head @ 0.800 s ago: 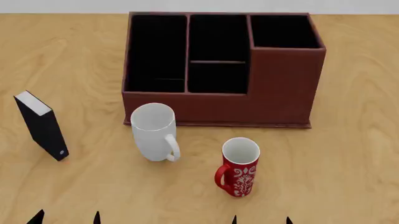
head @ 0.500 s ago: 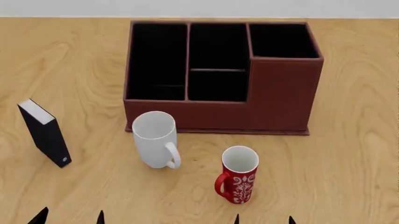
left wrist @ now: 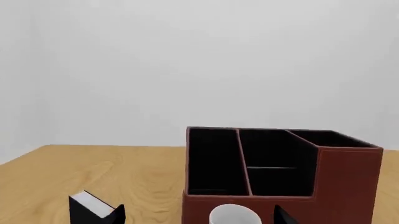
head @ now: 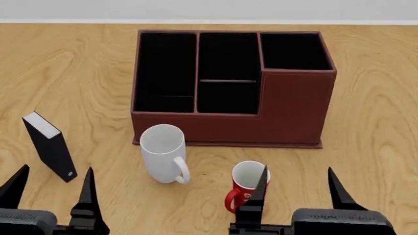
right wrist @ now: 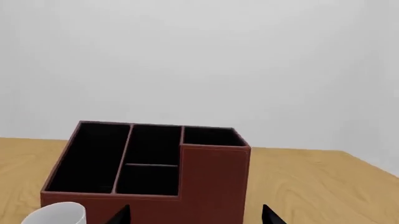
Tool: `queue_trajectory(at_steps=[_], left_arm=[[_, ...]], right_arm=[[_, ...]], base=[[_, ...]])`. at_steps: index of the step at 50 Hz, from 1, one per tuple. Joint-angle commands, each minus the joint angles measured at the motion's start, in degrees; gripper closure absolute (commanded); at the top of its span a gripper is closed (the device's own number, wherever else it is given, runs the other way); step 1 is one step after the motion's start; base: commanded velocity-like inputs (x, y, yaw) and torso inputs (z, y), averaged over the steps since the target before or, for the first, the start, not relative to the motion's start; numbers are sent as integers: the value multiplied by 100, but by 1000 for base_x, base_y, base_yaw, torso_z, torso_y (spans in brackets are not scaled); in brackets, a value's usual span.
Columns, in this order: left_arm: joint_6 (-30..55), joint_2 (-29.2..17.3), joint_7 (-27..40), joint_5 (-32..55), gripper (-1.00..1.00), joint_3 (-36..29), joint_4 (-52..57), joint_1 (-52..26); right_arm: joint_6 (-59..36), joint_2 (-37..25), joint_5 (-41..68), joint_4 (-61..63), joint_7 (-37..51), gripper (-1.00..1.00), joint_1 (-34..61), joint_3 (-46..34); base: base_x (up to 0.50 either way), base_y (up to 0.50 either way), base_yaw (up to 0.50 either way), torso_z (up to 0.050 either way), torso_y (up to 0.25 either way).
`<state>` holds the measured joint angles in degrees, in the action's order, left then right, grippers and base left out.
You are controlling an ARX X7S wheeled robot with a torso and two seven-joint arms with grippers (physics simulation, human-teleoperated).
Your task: Pick up the white mug and place it to the right of the caddy.
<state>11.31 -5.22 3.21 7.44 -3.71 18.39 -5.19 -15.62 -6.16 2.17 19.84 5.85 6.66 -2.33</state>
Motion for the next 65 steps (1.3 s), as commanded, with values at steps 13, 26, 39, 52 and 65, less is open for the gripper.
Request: queue_trajectory(at_steps=[13,26,39,52,65], left_arm=[[420,-153,242,399,-100,77,423,-564],[407,-225,477,185,-100,-81,393,-569],[361,-307,565,157,-100,-176,404,-560],[371,-378,588,212,-100,-256,398,-556],[442,-482,638,306,-100,-219,493,-571]], right_arm=[[-395,-287,55,200,11,-100,576,-177],[-453,-320,205,255,27,-100,595,-173],[-425,-347,321,307,91,-100,570,-130],[-443,-377,442,376,143,-100,554,-101],[-1321,-520,388,1070,159,-100,664,-411]], base=[[327,0,0,27,0],[500,0,0,0,0],[500,0,0,0,1],[226,0,0,0,1],[65,0,0,0,0]])
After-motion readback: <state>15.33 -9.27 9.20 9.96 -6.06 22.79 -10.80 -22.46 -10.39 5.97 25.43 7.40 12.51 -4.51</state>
